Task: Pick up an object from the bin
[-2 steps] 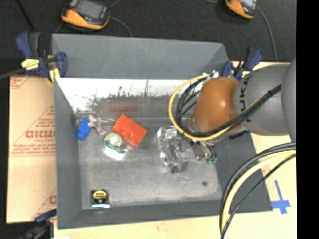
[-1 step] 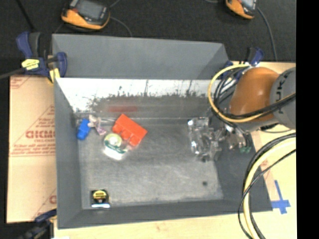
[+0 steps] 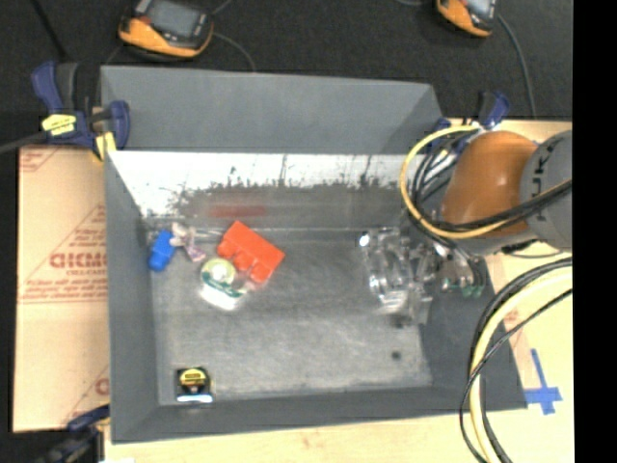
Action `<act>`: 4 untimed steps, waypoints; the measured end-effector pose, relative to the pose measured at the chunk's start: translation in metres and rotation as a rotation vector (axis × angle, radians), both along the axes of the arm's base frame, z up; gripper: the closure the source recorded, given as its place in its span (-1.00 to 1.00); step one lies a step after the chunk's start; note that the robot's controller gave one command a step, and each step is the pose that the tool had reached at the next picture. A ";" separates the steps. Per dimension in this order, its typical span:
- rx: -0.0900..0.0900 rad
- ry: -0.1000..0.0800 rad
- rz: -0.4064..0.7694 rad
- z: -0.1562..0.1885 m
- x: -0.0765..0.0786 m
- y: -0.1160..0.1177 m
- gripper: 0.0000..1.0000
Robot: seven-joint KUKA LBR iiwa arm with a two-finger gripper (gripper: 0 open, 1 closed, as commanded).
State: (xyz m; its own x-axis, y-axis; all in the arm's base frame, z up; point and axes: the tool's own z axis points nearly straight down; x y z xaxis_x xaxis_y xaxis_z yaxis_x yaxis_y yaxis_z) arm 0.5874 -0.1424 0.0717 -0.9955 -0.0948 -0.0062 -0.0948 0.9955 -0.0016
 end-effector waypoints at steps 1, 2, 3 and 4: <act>0.001 -0.001 -0.002 0.002 0.001 0.000 1.00; -0.002 0.001 0.012 0.121 -0.044 0.000 1.00; -0.002 0.001 0.017 0.180 -0.057 -0.005 1.00; 0.005 0.007 0.018 0.107 0.006 0.051 1.00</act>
Offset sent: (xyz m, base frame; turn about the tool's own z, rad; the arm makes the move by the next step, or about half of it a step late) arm 0.0000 0.0000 0.0000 0.0000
